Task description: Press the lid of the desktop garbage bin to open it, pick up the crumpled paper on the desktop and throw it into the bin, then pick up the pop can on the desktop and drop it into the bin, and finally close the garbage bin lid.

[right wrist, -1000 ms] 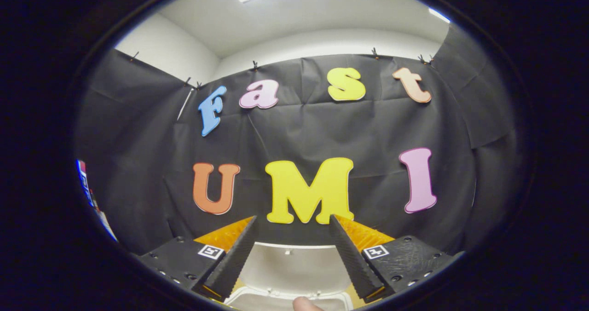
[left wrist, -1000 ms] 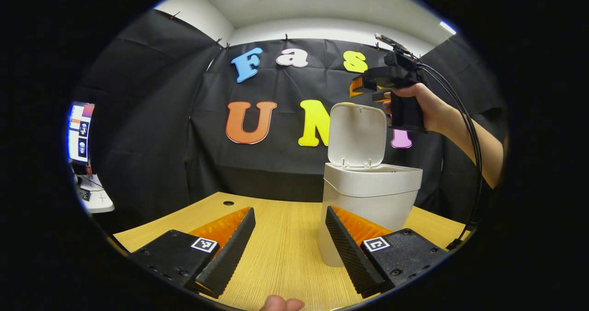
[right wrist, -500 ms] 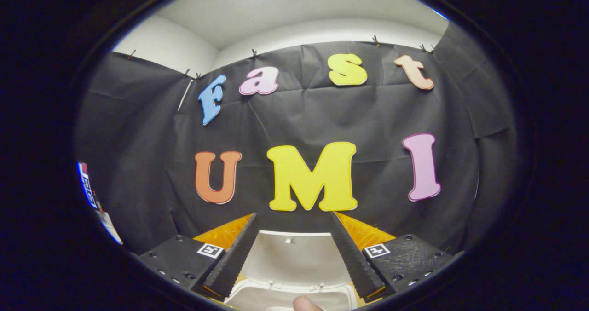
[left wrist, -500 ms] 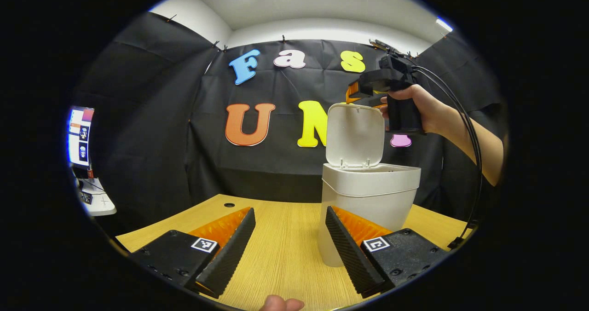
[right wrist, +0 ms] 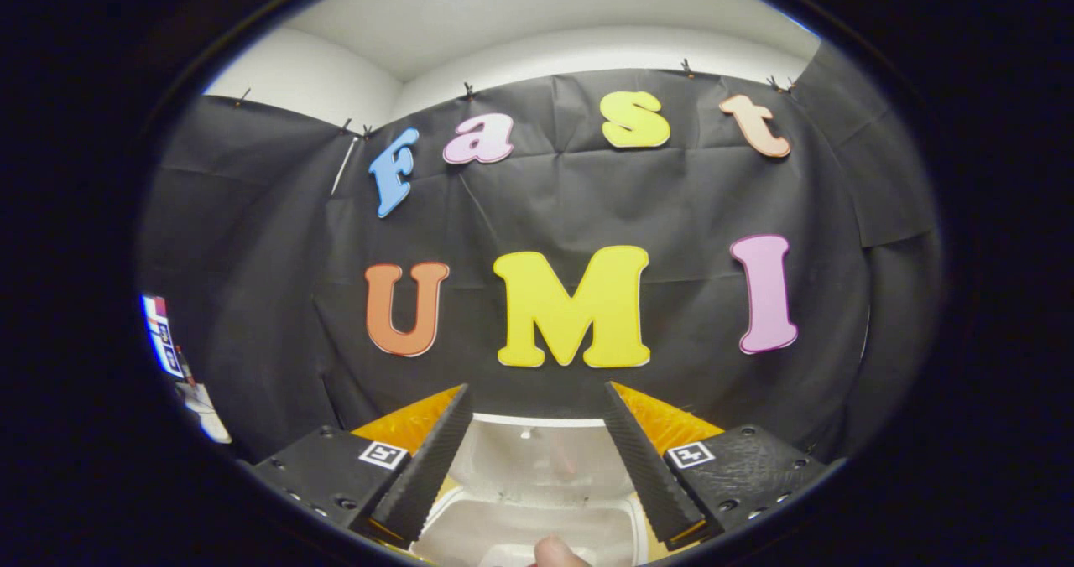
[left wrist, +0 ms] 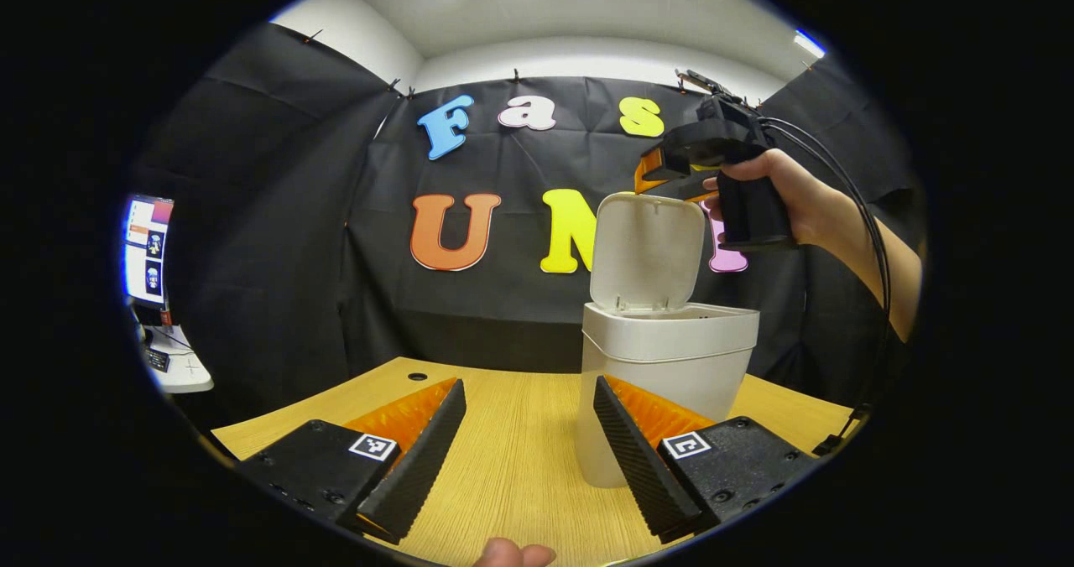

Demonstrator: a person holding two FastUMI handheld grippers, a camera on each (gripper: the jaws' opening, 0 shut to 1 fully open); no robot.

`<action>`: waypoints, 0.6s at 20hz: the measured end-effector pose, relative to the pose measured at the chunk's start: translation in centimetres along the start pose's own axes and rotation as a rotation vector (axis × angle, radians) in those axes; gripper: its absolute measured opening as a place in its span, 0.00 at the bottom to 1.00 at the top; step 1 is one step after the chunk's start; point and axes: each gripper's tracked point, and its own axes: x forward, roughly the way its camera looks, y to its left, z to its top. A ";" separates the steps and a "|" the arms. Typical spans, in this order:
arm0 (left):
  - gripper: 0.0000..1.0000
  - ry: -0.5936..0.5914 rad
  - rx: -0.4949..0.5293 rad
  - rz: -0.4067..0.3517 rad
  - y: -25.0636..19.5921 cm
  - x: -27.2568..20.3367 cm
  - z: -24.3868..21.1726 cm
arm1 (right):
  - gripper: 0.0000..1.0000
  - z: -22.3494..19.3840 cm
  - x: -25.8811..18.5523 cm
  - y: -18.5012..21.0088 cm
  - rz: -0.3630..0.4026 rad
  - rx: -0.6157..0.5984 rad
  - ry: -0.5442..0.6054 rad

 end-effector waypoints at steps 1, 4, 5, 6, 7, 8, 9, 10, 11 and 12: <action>0.99 0.000 -0.005 -0.004 -0.1 0.0 -0.1 | 0.96 -0.3 -0.8 0.1 0.005 -0.003 0.009; 0.99 0.009 -0.010 -0.011 -0.8 0.3 -0.5 | 0.96 -1.6 -2.9 0.2 0.012 -0.004 0.037; 0.99 0.011 -0.006 -0.012 -0.9 0.3 -0.7 | 0.96 -2.0 -3.5 0.3 0.015 -0.004 0.041; 0.99 0.013 -0.002 -0.015 -1.2 0.3 -0.7 | 0.96 -2.5 -4.0 0.3 0.019 -0.007 0.048; 0.99 0.013 -0.001 -0.018 -1.3 0.3 -0.8 | 0.96 -2.9 -4.6 0.4 0.024 -0.006 0.051; 0.99 0.014 0.000 -0.022 -1.4 0.2 -0.8 | 0.96 -3.5 -5.0 0.5 0.031 0.000 0.057; 0.99 0.017 0.002 -0.027 -1.6 0.1 -0.8 | 0.95 -4.2 -5.5 0.8 0.044 0.002 0.072; 0.99 0.015 0.004 -0.031 -1.7 0.0 -0.7 | 0.94 -5.1 -6.0 0.9 0.056 0.003 0.089; 0.99 0.012 0.005 -0.031 -1.7 -0.1 -0.6 | 0.94 -5.9 -6.6 1.1 0.070 0.007 0.108; 0.99 0.011 0.005 -0.031 -1.8 0.0 -0.5 | 0.94 -6.8 -6.9 1.2 0.081 0.009 0.126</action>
